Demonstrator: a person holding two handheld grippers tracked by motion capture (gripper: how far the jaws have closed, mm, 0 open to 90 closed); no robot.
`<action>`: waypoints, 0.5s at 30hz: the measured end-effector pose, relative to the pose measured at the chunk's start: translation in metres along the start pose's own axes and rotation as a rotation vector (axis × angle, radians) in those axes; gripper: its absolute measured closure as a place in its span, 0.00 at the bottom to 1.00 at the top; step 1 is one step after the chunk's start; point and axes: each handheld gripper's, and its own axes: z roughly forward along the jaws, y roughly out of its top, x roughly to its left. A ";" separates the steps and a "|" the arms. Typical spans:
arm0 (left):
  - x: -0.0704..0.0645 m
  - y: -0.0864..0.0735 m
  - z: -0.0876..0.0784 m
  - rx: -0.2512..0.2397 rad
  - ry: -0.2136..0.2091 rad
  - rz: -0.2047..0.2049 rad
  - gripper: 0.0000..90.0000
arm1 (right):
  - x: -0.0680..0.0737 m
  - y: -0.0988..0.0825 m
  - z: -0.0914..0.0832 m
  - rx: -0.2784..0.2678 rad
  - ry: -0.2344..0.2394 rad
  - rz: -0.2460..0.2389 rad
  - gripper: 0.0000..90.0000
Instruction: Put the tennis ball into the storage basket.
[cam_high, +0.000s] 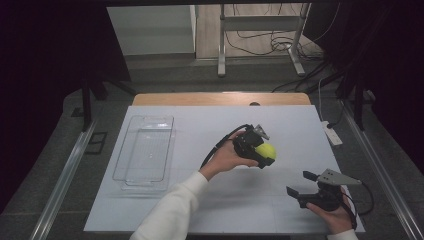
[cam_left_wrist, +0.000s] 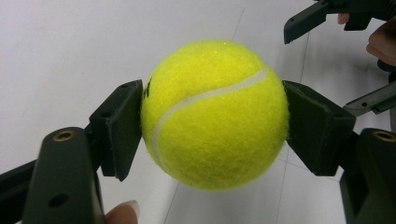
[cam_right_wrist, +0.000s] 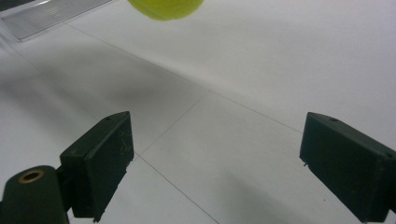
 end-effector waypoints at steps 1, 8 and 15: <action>0.001 0.000 -0.001 0.000 0.002 0.009 0.29 | 0.000 0.000 0.000 0.000 0.000 -0.002 0.11; 0.001 -0.002 -0.006 -0.011 0.006 0.009 0.29 | 0.000 0.000 0.000 0.001 0.000 -0.001 0.11; 0.001 -0.004 -0.013 -0.027 0.021 0.005 0.29 | 0.002 0.001 0.001 0.000 0.000 -0.005 0.11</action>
